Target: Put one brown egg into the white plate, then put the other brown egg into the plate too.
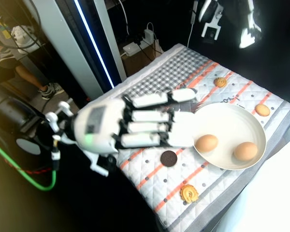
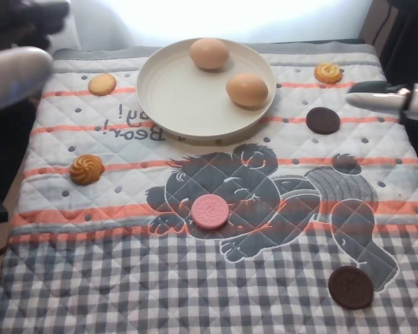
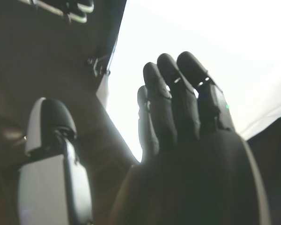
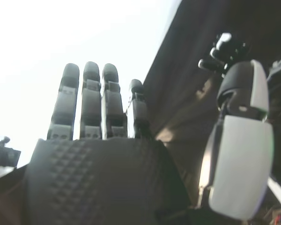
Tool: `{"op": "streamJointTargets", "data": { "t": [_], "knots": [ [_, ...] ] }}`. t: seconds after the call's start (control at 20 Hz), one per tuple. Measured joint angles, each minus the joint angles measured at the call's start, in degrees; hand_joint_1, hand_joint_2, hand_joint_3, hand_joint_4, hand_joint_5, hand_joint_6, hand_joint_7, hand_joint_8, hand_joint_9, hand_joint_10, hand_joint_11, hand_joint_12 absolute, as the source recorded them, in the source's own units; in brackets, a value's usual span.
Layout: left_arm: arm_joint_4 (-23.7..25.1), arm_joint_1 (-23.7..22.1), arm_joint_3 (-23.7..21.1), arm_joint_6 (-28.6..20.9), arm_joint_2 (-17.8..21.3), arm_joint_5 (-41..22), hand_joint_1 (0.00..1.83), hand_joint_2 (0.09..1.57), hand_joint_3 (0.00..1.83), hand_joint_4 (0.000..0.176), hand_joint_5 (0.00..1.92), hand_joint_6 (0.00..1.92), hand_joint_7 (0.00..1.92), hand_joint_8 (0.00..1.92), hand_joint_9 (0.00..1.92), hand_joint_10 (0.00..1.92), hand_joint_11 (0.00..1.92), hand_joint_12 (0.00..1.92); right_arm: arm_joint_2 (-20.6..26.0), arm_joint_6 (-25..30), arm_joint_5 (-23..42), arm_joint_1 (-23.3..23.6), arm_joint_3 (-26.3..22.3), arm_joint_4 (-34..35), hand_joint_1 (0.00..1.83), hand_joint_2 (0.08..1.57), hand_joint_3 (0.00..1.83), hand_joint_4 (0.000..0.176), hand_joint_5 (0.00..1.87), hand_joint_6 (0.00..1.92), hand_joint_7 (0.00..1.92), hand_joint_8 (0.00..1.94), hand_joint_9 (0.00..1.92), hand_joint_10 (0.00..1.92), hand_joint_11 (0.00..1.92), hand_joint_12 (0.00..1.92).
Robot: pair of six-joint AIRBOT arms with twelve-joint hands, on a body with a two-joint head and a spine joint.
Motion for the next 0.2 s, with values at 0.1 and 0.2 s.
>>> {"op": "streamJointTargets", "data": {
  "t": [0.1, 0.2],
  "knots": [
    [0.04, 0.79, -0.02, -4.55, -0.33, -8.11, 0.54, 0.99, 0.02, 0.000, 0.22, 0.01, 0.41, 0.00, 0.39, 0.45, 0.00, 1.47, 2.34, 0.00, 6.54, -1.66, -3.91, 0.11, 0.51, 1.00, 0.00, 0.023, 0.25, 0.00, 0.43, 0.00, 0.42, 0.00, 0.19, 0.44],
    [2.03, 0.94, 0.20, -7.19, -0.72, -12.76, 0.45, 1.07, 0.00, 0.060, 0.27, 0.01, 0.52, 0.02, 0.43, 0.52, 0.00, 1.49, 2.95, 0.02, 11.52, -1.66, -4.72, -1.49, 0.38, 1.06, 0.00, 0.000, 0.25, 0.00, 0.47, 0.00, 0.50, 0.00, 0.35, 0.24]
  ]
}}
